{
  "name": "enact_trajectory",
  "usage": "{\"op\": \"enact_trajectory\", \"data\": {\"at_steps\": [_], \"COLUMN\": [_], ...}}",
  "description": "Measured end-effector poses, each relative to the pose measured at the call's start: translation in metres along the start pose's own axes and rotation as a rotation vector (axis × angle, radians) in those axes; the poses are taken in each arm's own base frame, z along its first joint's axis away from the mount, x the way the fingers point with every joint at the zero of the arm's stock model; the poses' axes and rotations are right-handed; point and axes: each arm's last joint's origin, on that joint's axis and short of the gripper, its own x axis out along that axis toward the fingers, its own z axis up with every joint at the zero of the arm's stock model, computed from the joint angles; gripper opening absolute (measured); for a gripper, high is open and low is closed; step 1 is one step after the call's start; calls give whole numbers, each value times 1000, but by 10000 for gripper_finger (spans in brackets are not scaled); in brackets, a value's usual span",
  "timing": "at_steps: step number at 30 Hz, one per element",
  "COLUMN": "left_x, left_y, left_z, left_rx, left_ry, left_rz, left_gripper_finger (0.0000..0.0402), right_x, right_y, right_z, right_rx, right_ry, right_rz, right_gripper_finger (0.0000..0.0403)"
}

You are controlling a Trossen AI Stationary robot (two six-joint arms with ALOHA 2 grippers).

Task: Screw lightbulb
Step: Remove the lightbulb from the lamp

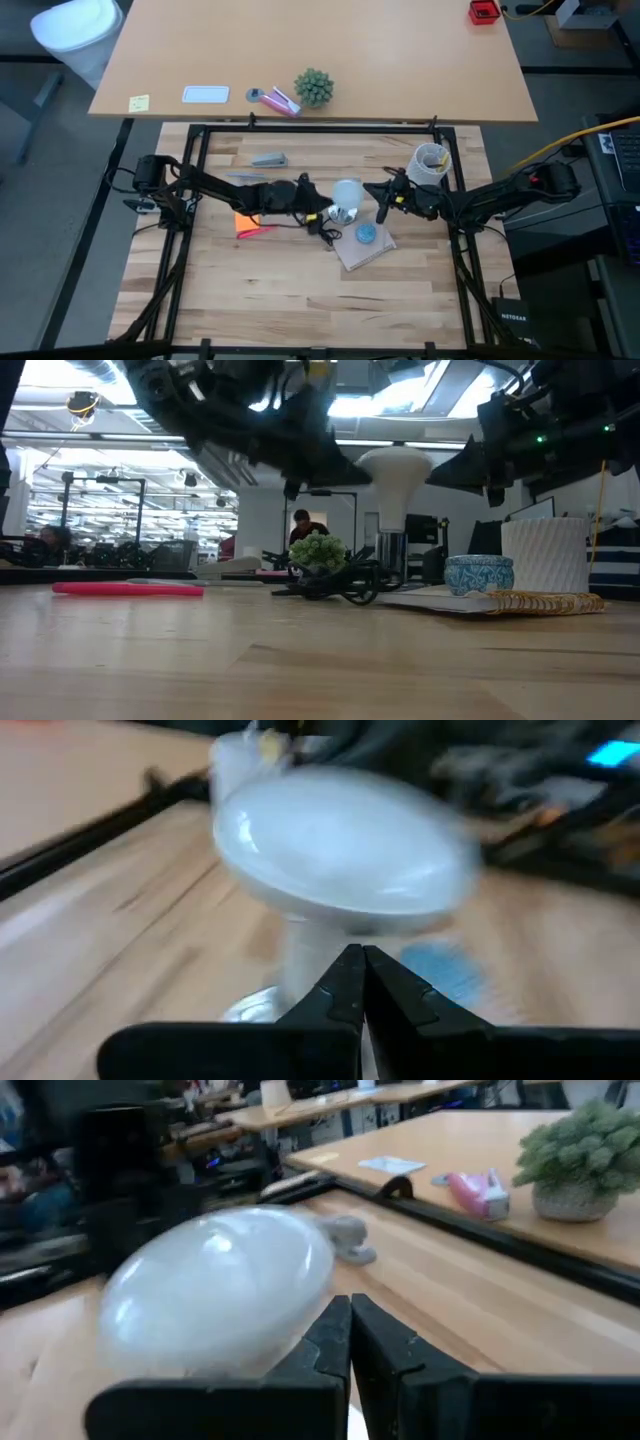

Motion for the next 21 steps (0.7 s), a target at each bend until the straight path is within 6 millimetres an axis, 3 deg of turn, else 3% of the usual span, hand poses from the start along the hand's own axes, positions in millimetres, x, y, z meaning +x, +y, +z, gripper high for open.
{"op": "enact_trajectory", "data": {"at_steps": [13,21], "left_x": [-1,-2], "left_y": [0,3], "left_z": [1,-11], "left_rx": [10,13], "left_ry": [-15,116], "left_rz": [44,75], "left_gripper_finger": [0,0], "right_x": [0,0], "right_y": [0,0], "right_z": [-1,-1], "right_rx": [17,14], "right_ry": [9,9], "right_rz": [3,3], "right_gripper_finger": [11,11]}}
